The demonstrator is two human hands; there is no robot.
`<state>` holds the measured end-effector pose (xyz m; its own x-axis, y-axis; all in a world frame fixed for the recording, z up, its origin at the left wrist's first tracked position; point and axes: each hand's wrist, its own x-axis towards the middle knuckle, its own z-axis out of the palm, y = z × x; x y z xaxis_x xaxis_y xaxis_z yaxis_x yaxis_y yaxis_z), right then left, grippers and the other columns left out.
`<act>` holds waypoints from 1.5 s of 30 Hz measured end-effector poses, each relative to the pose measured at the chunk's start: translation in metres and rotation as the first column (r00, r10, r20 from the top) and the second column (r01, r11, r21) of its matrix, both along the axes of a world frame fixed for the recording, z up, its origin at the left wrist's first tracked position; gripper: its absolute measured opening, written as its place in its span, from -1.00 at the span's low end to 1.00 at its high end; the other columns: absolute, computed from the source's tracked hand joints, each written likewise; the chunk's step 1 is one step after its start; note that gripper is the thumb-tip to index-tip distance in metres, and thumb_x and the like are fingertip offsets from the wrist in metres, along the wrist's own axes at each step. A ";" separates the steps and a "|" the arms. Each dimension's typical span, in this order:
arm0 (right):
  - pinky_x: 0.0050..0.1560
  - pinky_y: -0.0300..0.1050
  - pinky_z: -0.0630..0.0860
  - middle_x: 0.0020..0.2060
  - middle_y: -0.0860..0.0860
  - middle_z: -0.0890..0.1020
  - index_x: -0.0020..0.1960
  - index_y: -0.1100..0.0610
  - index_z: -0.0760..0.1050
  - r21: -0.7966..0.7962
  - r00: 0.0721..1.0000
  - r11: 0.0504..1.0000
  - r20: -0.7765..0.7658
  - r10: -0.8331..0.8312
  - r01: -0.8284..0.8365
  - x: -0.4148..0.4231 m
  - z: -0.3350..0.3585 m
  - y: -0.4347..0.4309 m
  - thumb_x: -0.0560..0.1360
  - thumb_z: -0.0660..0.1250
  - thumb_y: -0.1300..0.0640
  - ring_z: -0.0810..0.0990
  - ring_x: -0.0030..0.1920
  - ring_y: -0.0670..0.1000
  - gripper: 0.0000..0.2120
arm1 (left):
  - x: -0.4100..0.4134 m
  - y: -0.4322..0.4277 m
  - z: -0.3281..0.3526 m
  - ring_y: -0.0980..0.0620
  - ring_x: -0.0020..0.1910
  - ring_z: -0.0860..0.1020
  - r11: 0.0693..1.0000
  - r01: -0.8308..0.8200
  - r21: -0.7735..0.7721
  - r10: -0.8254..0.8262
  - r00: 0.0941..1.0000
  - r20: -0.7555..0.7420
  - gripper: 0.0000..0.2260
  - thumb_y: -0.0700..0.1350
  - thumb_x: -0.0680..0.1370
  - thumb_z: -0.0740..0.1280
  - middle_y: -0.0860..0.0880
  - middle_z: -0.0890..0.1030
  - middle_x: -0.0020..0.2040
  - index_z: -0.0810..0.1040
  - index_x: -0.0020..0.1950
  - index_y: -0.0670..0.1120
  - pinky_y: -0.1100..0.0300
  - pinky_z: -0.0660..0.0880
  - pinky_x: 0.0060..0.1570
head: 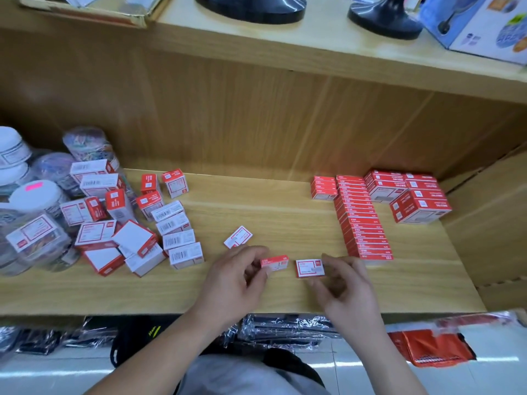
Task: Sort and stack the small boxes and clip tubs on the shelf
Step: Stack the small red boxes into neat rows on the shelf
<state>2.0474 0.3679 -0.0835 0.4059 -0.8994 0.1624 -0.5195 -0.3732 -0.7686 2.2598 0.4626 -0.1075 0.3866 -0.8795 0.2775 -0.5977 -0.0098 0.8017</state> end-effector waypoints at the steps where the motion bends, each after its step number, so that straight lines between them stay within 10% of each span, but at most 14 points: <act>1: -0.13 -0.29 0.50 -0.02 -0.05 0.47 0.22 0.14 0.60 0.060 0.999 0.998 0.011 -0.031 0.030 0.000 0.000 -0.001 0.39 0.58 0.20 0.56 -0.15 -0.09 -0.58 | 0.000 0.000 0.000 0.20 -0.22 0.52 1.000 -0.013 -0.008 0.013 1.000 -0.010 -0.76 -0.13 0.50 0.49 0.20 0.57 -0.16 0.64 0.14 0.05 0.29 0.48 -0.13; 7: -0.01 -0.04 0.54 -0.09 -0.07 0.41 0.21 0.11 0.63 0.001 0.992 0.999 -0.120 -0.043 0.044 0.009 -0.010 -0.010 0.42 0.56 0.09 0.52 -0.15 0.01 -0.63 | 0.000 -0.001 0.002 0.19 -0.22 0.51 0.999 0.029 -0.028 -0.028 0.999 0.026 -0.83 -0.12 0.55 0.47 0.20 0.55 -0.16 0.65 0.13 0.02 0.30 0.45 -0.16; 16: -0.22 -0.37 0.48 -0.29 -0.05 0.65 -0.05 0.07 0.64 0.279 0.964 0.948 0.168 -0.205 0.153 0.014 -0.002 -0.007 0.40 0.56 0.29 0.55 -0.31 -0.16 -0.79 | 0.000 -0.003 -0.002 0.11 -0.27 0.57 0.999 0.044 -0.001 -0.043 0.986 -0.161 -0.77 -0.09 0.43 0.58 0.18 0.63 -0.20 0.68 0.04 0.12 0.12 0.57 -0.21; 25: -0.09 -0.08 0.57 -0.16 -0.04 0.66 0.06 -0.07 0.62 0.308 0.989 0.942 0.115 0.098 -0.129 0.024 -0.001 -0.008 0.36 0.37 0.42 0.60 -0.19 -0.01 -0.55 | -0.005 -0.012 0.015 0.25 -0.16 0.51 0.990 0.128 0.064 -0.131 0.990 0.057 -0.78 -0.08 0.48 0.51 0.20 0.57 -0.12 0.56 0.04 0.11 0.15 0.55 -0.11; 30: -0.20 -0.23 0.51 -0.19 -0.19 0.56 0.03 -0.11 0.65 0.050 0.980 0.982 -0.068 0.187 -0.184 0.035 0.001 -0.010 0.34 0.57 0.20 0.55 -0.24 -0.05 -0.66 | 0.012 -0.013 0.034 0.03 -0.10 0.58 0.998 -0.013 0.064 -0.001 0.974 0.225 -0.78 -0.04 0.54 0.44 0.08 0.51 0.08 0.56 0.16 0.00 0.12 0.56 -0.14; 35: -0.21 -0.29 0.48 -0.18 -0.13 0.54 0.02 -0.08 0.64 0.076 0.996 0.996 0.074 0.041 -0.046 0.039 -0.006 -0.012 0.38 0.57 0.28 0.54 -0.29 -0.05 -0.66 | 0.023 -0.017 0.039 -0.17 -0.08 0.61 0.890 -0.183 0.417 0.018 0.929 0.369 -0.71 0.03 0.63 0.26 -0.05 0.36 0.18 0.44 0.30 -0.06 0.00 0.52 -0.13; 45: -0.27 -0.38 0.42 -0.20 -0.09 0.55 0.00 -0.01 0.64 0.145 0.982 0.989 0.190 -0.025 -0.002 0.040 -0.004 -0.011 0.36 0.60 0.25 0.51 -0.33 -0.11 -0.71 | 0.017 -0.012 0.012 0.17 -0.20 0.57 0.964 0.044 0.262 -0.007 0.990 -0.141 -0.59 -0.07 0.35 0.59 0.17 0.48 -0.05 0.64 0.14 0.20 0.16 0.57 -0.06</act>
<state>2.0870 0.3572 -0.0880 0.3696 -0.9234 0.1039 -0.3620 -0.2460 -0.8991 2.2767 0.4503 -0.0950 0.3810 -0.9244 -0.0204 -0.4843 -0.2183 0.8472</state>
